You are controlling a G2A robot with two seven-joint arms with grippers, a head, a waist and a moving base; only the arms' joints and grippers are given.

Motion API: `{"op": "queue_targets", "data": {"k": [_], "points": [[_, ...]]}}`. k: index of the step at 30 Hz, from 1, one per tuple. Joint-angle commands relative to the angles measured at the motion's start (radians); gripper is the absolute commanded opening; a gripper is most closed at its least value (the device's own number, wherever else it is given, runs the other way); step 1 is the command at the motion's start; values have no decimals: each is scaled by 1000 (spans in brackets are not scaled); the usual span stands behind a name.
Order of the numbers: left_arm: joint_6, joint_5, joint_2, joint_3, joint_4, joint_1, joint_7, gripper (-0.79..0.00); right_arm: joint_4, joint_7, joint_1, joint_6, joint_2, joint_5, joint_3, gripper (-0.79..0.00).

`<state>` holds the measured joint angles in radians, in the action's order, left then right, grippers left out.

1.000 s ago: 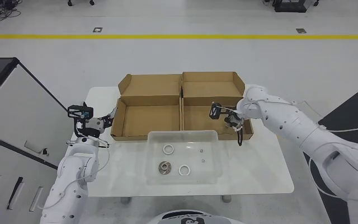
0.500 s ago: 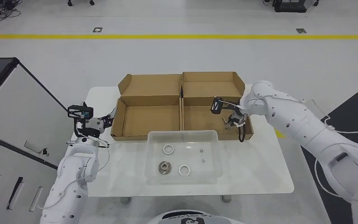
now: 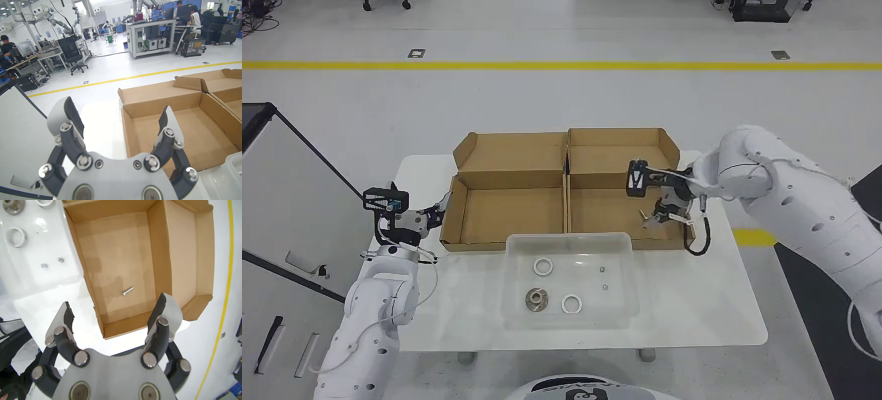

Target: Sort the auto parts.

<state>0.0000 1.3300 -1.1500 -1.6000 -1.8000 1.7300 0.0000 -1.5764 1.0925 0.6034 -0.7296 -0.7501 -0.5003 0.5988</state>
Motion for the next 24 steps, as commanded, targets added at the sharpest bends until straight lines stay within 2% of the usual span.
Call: {"op": "queue_targets", "data": {"k": [1, 9, 22, 24], "points": [[0, 0, 0, 0, 0, 0, 0, 0, -71, 11, 12, 13, 27, 45, 20, 0], [0, 0, 0, 0, 0, 0, 0, 0, -255, 60, 27, 62, 105, 154, 41, 0], [0, 0, 0, 0, 0, 0, 0, 0, -255, 60, 27, 62, 105, 154, 41, 0], [0, 0, 0, 0, 0, 0, 0, 0, -298, 45, 26, 68, 105, 131, 49, 0]]}}
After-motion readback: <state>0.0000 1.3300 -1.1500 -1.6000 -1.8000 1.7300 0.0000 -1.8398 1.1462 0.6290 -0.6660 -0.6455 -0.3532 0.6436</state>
